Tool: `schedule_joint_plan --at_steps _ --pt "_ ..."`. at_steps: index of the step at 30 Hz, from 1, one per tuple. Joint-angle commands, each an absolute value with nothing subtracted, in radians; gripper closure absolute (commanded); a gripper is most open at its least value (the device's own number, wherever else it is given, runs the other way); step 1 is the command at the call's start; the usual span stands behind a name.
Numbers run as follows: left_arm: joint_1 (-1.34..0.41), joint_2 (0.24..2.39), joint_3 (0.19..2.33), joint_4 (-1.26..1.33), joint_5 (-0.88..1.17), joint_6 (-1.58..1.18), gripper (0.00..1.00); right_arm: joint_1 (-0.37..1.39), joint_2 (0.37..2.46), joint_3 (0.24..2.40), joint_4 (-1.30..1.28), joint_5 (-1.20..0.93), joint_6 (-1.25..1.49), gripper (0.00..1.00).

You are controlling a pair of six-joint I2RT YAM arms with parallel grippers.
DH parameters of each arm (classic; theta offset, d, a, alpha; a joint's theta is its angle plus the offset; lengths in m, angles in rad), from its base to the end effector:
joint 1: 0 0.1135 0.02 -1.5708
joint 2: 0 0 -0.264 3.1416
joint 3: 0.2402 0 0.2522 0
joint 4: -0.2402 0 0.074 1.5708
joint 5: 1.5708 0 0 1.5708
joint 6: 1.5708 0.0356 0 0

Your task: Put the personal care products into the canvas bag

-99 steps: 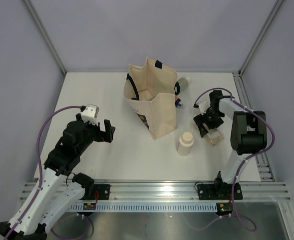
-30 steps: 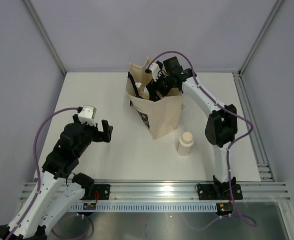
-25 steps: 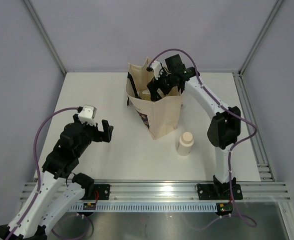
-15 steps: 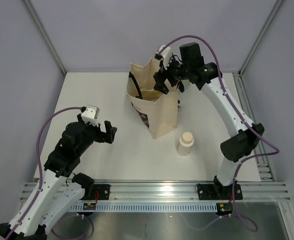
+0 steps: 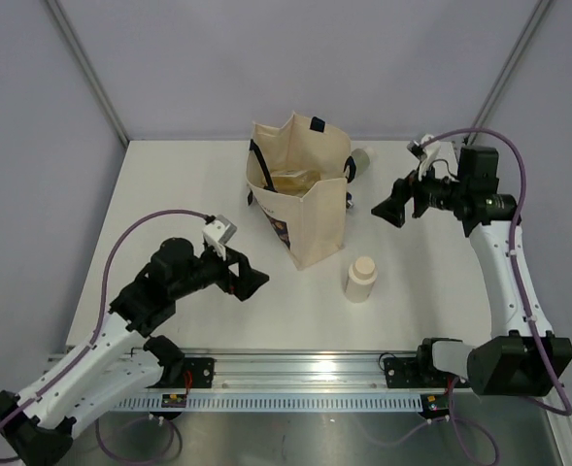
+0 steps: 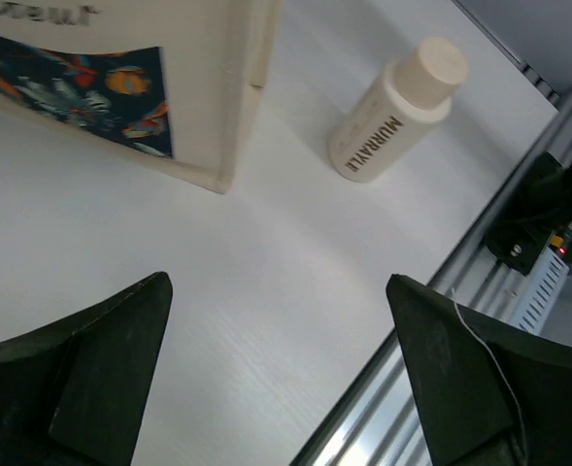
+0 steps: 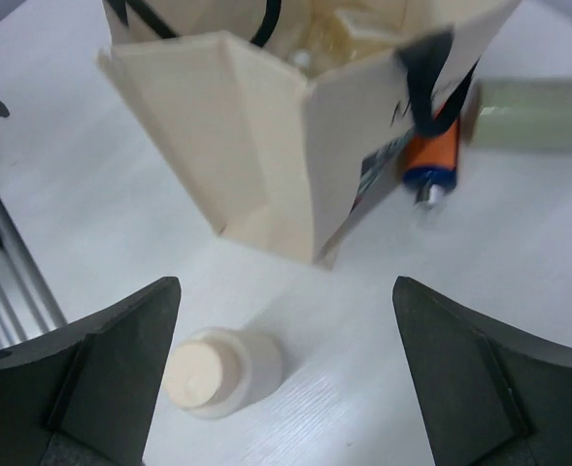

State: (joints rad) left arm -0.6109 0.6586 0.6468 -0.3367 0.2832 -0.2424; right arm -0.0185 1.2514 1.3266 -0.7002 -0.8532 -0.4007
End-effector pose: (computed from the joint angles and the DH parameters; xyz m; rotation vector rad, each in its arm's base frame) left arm 0.1242 -0.0991 0.2952 0.5593 1.9175 -0.8342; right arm 0.2563 0.0221 0.3854 -0.8262 1.8522 0.6679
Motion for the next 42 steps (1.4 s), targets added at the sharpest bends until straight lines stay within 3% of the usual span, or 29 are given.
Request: schedule_joint_plan --at_steps 1,6,13,25,42 --pt "-0.779 0.708 0.649 -0.226 0.200 -0.284 0.03 -0.073 1.103 1.116 -0.567 -1.008 -0.354 0.00" --pt "-1.047 0.836 0.640 -0.103 -0.041 -0.313 0.01 -0.208 0.948 0.930 -0.479 -1.034 -0.306 0.01" --pt "-1.242 1.170 0.742 0.066 -0.296 -0.279 0.01 -0.394 0.997 0.914 -0.463 -1.069 -0.255 0.00" --pt "-1.275 1.632 0.971 0.328 -0.368 -0.106 0.01 -0.417 0.989 0.930 -0.497 -1.066 -0.288 0.01" --pt "-1.216 1.908 1.207 0.362 -0.334 -0.136 0.03 -0.436 1.005 0.933 -0.494 -1.080 -0.284 0.00"
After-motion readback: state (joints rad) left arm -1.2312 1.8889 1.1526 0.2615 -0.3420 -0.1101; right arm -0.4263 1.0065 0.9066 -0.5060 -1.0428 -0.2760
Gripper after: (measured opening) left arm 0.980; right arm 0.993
